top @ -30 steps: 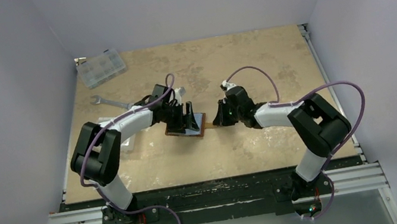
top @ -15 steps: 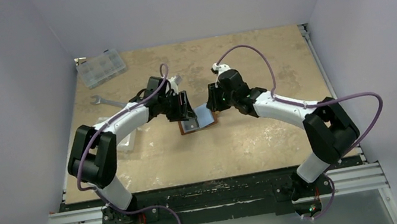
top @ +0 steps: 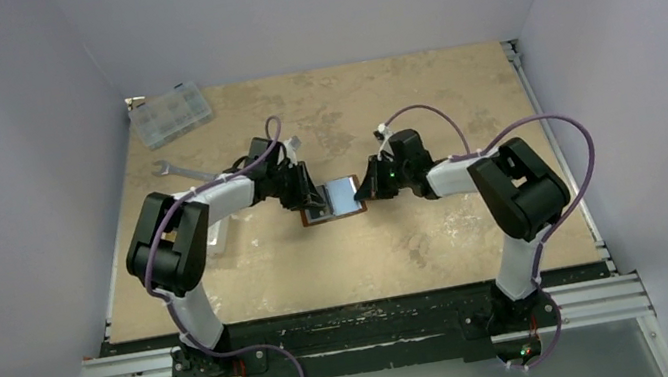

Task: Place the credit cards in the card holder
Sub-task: Open the card holder at the center of the board.

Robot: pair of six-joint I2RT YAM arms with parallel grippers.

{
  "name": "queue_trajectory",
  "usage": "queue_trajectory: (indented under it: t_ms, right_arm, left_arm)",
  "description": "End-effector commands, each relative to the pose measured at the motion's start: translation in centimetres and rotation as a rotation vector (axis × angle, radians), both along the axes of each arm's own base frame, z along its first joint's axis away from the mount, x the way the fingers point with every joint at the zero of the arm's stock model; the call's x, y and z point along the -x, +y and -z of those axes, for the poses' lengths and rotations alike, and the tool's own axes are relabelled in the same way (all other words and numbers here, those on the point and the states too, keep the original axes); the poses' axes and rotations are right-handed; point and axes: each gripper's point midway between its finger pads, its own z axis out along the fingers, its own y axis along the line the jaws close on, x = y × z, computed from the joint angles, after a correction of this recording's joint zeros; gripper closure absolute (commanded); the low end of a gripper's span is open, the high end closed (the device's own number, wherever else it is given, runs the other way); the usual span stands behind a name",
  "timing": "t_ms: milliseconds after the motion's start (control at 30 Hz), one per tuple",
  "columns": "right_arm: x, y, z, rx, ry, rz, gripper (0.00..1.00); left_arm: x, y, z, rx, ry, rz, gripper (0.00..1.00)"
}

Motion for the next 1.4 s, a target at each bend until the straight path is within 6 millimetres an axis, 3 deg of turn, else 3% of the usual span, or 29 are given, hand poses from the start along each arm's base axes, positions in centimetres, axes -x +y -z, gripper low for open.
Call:
queue_trajectory:
  t_ms: [0,133,267,367,467,600,700,867,1100,1233,1367]
  right_arm:
    - [-0.4,-0.5,0.3,-0.02,-0.031,-0.008,1.0]
    - [-0.8,-1.7,0.2,0.048,-0.056,0.018,1.0]
    - [-1.4,-2.0,-3.1,0.13,-0.148,0.029,1.0]
    - [-1.0,-0.1,-5.6,0.118,-0.195,-0.03,1.0]
    - [-0.4,3.1,-6.7,0.057,-0.211,-0.114,0.97]
    - [-0.2,5.1,-4.8,-0.035,-0.143,-0.162,0.92]
    - [-0.4,4.0,-2.2,-0.005,-0.101,-0.128,0.92]
    - [-1.4,1.1,0.2,0.127,-0.107,-0.053,0.92]
    - [-1.8,0.4,-0.2,0.16,-0.156,-0.035,0.9]
    - [-1.3,0.5,0.0,0.142,-0.151,-0.043,0.9]
    - [-1.0,1.0,-0.5,0.108,-0.158,-0.054,0.89]
  left_arm:
    - [0.7,3.0,2.5,-0.069,0.034,-0.069,0.79]
    - [0.8,3.0,1.9,-0.06,0.024,-0.063,0.78]
    - [0.6,2.6,0.1,-0.034,-0.003,-0.039,0.76]
    - [0.3,2.2,-1.1,-0.012,-0.021,-0.032,0.73]
    - [0.2,2.1,-1.8,0.002,-0.035,-0.042,0.72]
    - [0.6,2.3,-1.4,-0.001,-0.028,-0.052,0.71]
    - [0.8,2.8,-2.4,-0.014,-0.053,-0.058,0.71]
    - [0.5,4.3,-6.9,-0.071,-0.156,-0.08,0.58]
    - [0.0,10.1,-14.8,-0.297,-0.368,-0.219,0.3]
    - [0.6,15.5,-15.8,-0.492,-0.368,-0.333,0.22]
    - [0.7,23.2,-15.1,-0.561,-0.248,-0.592,0.21]
